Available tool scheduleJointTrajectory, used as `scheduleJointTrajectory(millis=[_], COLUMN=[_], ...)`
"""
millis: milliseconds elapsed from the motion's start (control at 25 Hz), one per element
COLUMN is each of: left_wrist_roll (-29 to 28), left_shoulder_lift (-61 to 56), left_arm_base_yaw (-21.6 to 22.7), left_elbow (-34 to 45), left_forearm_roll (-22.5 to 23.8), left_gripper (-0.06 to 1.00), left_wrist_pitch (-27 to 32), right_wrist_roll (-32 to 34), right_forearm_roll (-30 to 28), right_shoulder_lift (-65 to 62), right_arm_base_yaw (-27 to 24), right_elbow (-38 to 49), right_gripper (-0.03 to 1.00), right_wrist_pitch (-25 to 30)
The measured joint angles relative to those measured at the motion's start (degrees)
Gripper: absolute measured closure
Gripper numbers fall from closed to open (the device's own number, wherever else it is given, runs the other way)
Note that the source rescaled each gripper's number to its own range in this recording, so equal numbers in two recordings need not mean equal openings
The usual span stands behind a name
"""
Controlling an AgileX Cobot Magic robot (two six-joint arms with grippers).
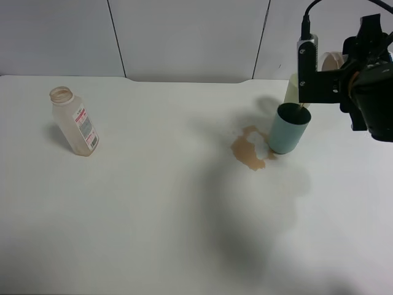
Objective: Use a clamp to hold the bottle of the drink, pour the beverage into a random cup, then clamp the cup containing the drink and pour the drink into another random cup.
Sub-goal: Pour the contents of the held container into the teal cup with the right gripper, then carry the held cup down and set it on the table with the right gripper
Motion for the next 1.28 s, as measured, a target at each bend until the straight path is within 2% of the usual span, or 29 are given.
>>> scheduleJointTrajectory(millis=[320,440,600,760,840,960,1120,1280], left_wrist_roll=[0.0,0.0,0.0,0.0,0.0,0.0,0.0,0.0], left_shoulder_lift=[0.0,0.0,0.0,0.0,0.0,0.0,0.0,0.0], left_arm_base_yaw=[0.0,0.0,0.0,0.0,0.0,0.0,0.0,0.0], left_elbow=[0.0,0.0,0.0,0.0,0.0,0.0,0.0,0.0], left_forearm_roll=[0.0,0.0,0.0,0.0,0.0,0.0,0.0,0.0], left_gripper=[-0.06,-0.06,-0.06,-0.06,-0.06,-0.06,-0.06,-0.06], left_wrist_pitch=[0.0,0.0,0.0,0.0,0.0,0.0,0.0,0.0], right_wrist_roll=[-4.4,-1.3,13.7,32.8,42.0,52.3,59.4,61.8], right_forearm_roll=[0.0,0.0,0.3,3.2,4.5,6.3,7.7,10.7], right_shoulder_lift=[0.0,0.0,0.0,0.0,0.0,-0.4,-3.8,-8.8], right_arm_base_yaw=[0.0,0.0,0.0,0.0,0.0,0.0,0.0,0.0], right_elbow=[0.0,0.0,-0.1,-0.4,-0.4,-0.4,-0.4,-2.7], right_gripper=[0.97,0.97,0.97,0.97,0.97,0.97,0.97,0.97], right_wrist_pitch=[0.0,0.0,-0.8,-2.8,-4.3,-7.9,-17.7,-26.0])
